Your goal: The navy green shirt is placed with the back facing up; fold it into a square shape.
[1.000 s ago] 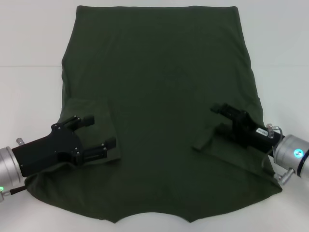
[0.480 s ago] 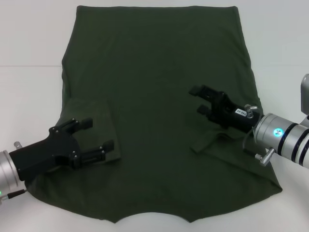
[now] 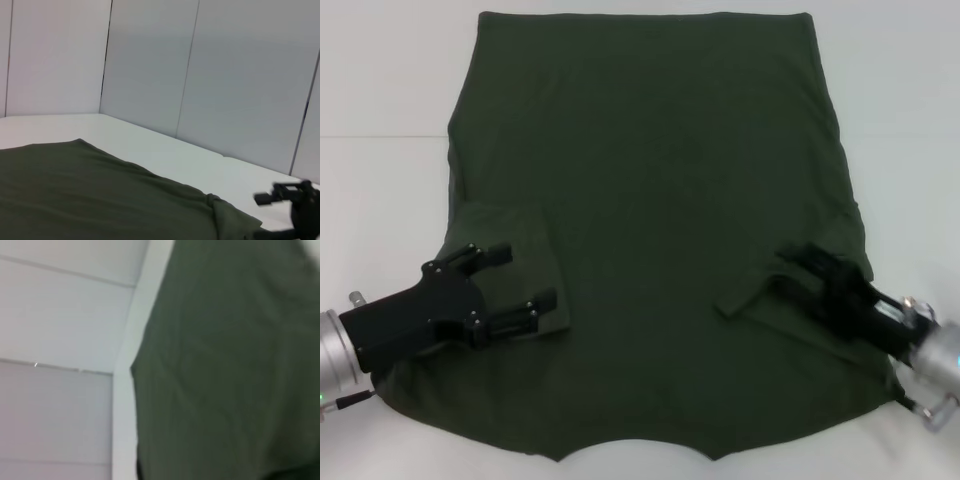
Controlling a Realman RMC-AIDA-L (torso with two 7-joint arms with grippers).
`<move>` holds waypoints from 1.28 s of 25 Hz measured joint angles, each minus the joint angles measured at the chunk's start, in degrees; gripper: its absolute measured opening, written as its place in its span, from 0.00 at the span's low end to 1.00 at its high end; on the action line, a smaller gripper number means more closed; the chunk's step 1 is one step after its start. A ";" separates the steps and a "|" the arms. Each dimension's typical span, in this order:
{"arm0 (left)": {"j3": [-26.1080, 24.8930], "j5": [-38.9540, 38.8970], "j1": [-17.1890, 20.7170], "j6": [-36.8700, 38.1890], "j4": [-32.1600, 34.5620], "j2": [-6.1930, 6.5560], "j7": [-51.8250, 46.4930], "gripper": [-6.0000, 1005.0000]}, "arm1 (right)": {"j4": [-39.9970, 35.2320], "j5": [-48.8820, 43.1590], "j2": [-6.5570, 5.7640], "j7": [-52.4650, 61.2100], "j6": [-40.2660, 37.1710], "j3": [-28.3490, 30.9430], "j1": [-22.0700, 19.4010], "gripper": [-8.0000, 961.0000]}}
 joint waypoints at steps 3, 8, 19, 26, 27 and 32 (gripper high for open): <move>0.00 0.00 -0.46 0.00 -0.18 0.00 0.04 0.94 | -0.20 0.03 -0.04 -0.01 -0.24 0.74 -2.51 0.83; 0.16 0.00 -0.74 -0.05 -0.29 0.00 0.09 0.94 | -0.30 0.06 -0.06 -0.64 0.27 1.31 -2.46 0.82; 0.08 0.01 -0.74 0.01 -0.16 0.00 0.15 0.94 | 0.20 -0.40 0.08 -0.75 4.67 0.79 1.66 0.82; 0.08 0.01 -0.70 0.00 -0.06 0.00 0.15 0.94 | 0.56 -0.47 0.19 -0.78 6.41 0.81 4.04 0.82; 0.08 0.01 -0.70 0.00 -0.05 0.00 0.15 0.94 | 0.64 -0.47 0.19 -0.79 6.64 0.82 4.41 0.82; 0.08 0.01 -0.76 -0.15 0.03 0.00 0.15 0.94 | 0.76 -0.15 0.21 -1.48 7.86 1.16 6.96 0.82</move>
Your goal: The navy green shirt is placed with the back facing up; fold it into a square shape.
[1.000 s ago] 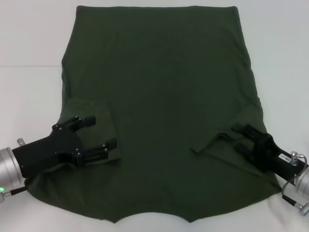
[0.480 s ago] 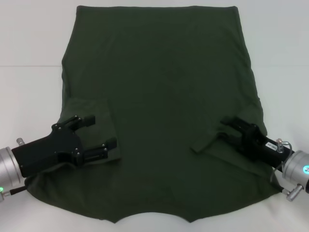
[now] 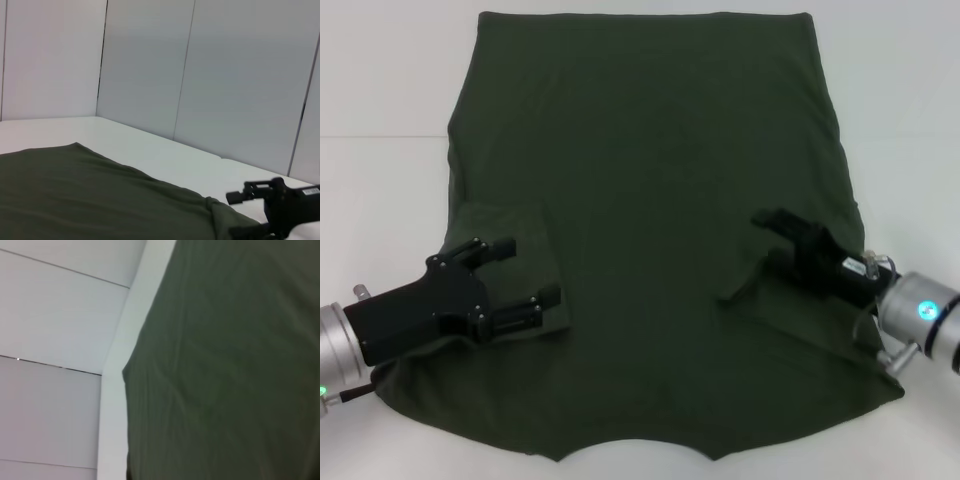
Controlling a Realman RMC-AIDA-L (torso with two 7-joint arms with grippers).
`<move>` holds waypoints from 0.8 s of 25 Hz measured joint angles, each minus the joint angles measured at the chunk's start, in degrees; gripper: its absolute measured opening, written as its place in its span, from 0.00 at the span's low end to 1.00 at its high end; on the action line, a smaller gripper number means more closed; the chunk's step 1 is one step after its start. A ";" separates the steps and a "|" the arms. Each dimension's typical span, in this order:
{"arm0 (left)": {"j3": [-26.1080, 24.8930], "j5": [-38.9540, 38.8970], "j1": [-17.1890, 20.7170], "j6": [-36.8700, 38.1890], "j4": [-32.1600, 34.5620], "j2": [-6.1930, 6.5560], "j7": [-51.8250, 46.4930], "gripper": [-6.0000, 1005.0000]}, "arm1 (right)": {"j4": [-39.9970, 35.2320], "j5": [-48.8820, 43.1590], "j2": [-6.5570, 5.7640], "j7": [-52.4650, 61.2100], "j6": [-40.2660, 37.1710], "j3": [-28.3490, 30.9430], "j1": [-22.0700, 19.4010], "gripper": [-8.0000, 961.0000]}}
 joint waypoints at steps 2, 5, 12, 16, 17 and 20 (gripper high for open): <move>0.00 0.00 0.04 -0.01 0.01 0.00 0.00 0.94 | 0.00 0.20 0.04 -0.85 0.57 0.43 1.34 0.82; -0.04 0.00 0.26 -0.02 0.04 0.00 0.00 0.94 | 0.00 0.39 0.07 -2.39 2.21 0.78 4.51 0.82; -0.16 -0.43 0.91 0.08 0.10 0.07 0.00 0.94 | 0.03 0.39 0.08 -4.20 2.19 0.85 6.11 0.82; -0.18 -0.49 0.95 0.15 0.10 0.04 0.00 0.94 | -0.47 0.39 -0.16 -4.50 -1.07 0.86 2.50 0.82; -0.18 -0.50 0.95 0.19 0.08 0.03 0.00 0.94 | -0.92 0.46 -0.29 -4.77 -2.28 0.98 1.15 0.82; -0.18 -0.52 0.90 0.26 -0.08 0.02 -0.04 0.94 | -2.76 1.60 -0.43 -5.99 -6.24 1.48 -4.10 0.82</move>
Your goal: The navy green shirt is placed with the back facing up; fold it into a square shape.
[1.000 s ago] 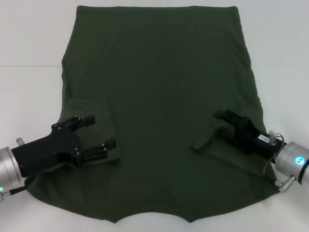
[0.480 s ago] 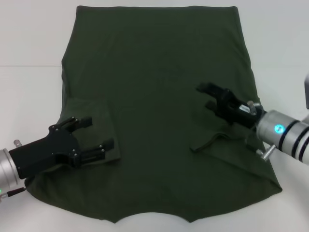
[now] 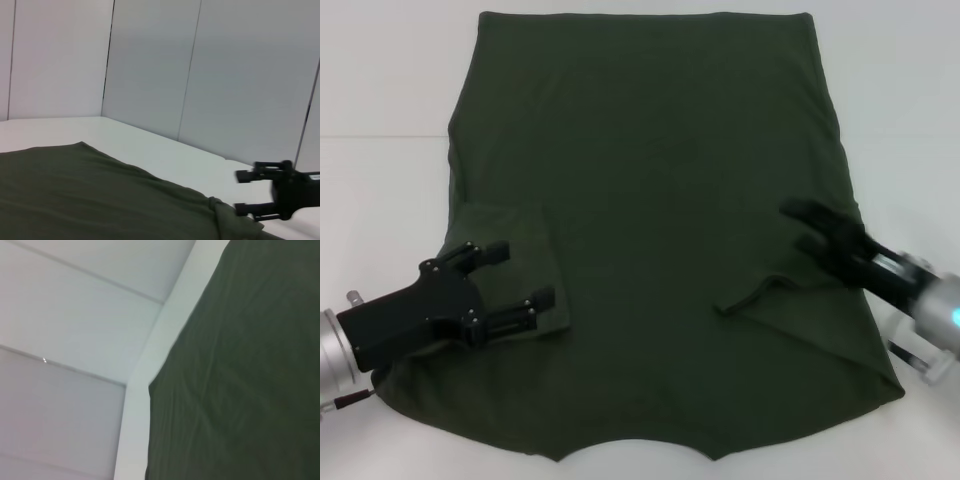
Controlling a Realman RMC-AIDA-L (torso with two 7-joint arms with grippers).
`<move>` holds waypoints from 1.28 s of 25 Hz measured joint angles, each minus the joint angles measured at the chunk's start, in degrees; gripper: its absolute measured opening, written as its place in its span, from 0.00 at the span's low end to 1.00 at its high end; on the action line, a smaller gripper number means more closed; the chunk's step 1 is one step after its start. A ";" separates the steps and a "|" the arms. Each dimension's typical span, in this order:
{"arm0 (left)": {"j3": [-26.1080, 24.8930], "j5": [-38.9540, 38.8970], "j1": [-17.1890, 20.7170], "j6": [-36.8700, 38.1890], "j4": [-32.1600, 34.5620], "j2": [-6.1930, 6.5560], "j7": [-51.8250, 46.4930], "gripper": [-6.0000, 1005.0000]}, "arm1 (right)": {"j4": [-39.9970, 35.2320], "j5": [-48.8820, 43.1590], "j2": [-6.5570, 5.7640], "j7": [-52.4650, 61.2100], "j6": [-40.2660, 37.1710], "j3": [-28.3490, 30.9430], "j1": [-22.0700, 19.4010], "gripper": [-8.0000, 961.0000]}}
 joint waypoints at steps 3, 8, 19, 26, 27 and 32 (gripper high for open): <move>0.00 -0.01 -0.27 0.02 -0.19 -0.03 -0.13 0.94 | -1.42 1.94 -0.14 -0.60 -1.78 0.30 -5.09 0.82; 0.01 -0.02 -0.93 0.05 -0.88 -0.10 -0.29 0.94 | -2.89 3.79 -0.28 -0.93 -1.56 1.48 -10.00 0.82; 0.10 -0.02 -2.04 -0.06 -1.86 -0.20 -0.32 0.94 | -3.04 3.59 -0.37 -2.51 2.68 1.79 -8.03 0.82; 0.01 -0.01 -2.09 -0.31 -1.86 -0.20 -0.32 0.94 | -2.77 3.40 -0.25 -3.78 4.84 1.48 -6.30 0.82; 0.01 -0.01 -2.11 -0.32 -1.85 -0.20 -0.32 0.94 | -2.76 3.39 -0.23 -3.87 5.30 1.46 -6.15 0.82; 0.01 -0.01 -2.16 -0.34 -1.84 -0.13 -0.32 0.94 | -2.68 3.35 -0.20 -4.31 6.70 1.33 -5.64 0.82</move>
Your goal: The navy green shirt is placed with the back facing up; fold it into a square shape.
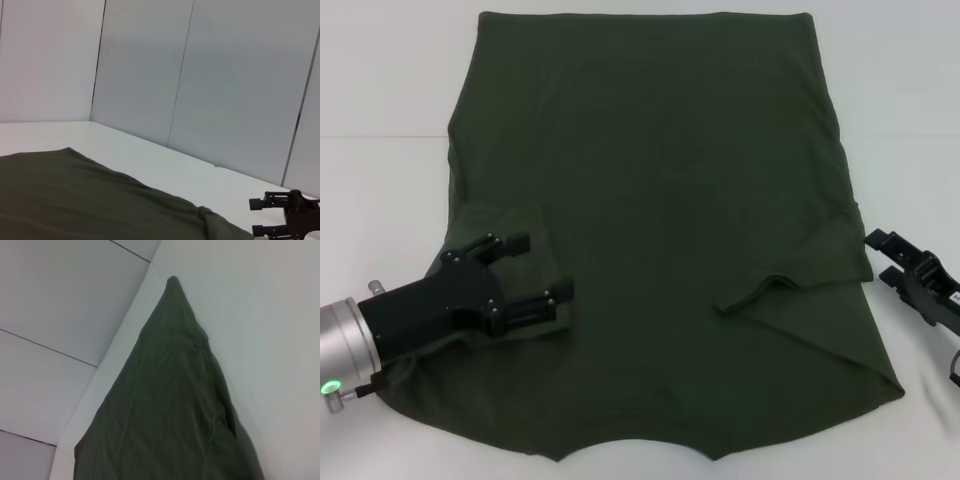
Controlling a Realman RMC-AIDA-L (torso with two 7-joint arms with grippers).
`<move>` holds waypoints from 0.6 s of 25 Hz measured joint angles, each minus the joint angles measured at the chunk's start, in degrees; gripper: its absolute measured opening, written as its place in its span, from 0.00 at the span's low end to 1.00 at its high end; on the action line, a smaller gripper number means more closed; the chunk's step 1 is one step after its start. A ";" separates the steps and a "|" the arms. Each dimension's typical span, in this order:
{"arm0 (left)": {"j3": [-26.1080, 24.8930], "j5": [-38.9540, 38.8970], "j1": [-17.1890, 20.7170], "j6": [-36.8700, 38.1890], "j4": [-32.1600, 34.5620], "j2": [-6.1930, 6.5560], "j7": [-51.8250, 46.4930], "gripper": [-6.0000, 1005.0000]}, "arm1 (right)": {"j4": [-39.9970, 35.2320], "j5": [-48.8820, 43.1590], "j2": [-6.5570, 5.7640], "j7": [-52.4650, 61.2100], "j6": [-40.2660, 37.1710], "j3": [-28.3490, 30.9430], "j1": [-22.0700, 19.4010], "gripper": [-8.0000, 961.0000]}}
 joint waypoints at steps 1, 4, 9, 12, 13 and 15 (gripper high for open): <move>0.00 0.00 0.00 -0.03 0.01 0.01 0.00 0.94 | 0.02 -0.01 0.00 -0.10 0.14 -0.02 0.09 0.82; 0.00 0.00 0.00 -0.08 0.00 0.03 -0.05 0.94 | 0.06 -0.07 0.00 -0.31 0.64 -0.11 0.30 0.82; 0.00 0.00 0.02 -0.06 0.01 0.03 -0.08 0.94 | 0.12 -0.06 0.02 -0.42 1.55 -1.04 0.80 0.82; 0.00 0.00 0.09 0.01 0.01 0.03 -0.09 0.94 | 0.15 -0.07 0.08 -0.43 1.73 -1.68 1.16 0.82; 0.01 0.00 0.10 0.03 0.00 0.03 -0.09 0.94 | 0.16 -0.08 0.09 -0.43 1.84 -1.86 1.30 0.82; 0.00 0.00 0.16 0.10 0.00 0.03 -0.09 0.94 | 0.19 -0.11 0.10 -0.43 1.96 -2.13 1.54 0.82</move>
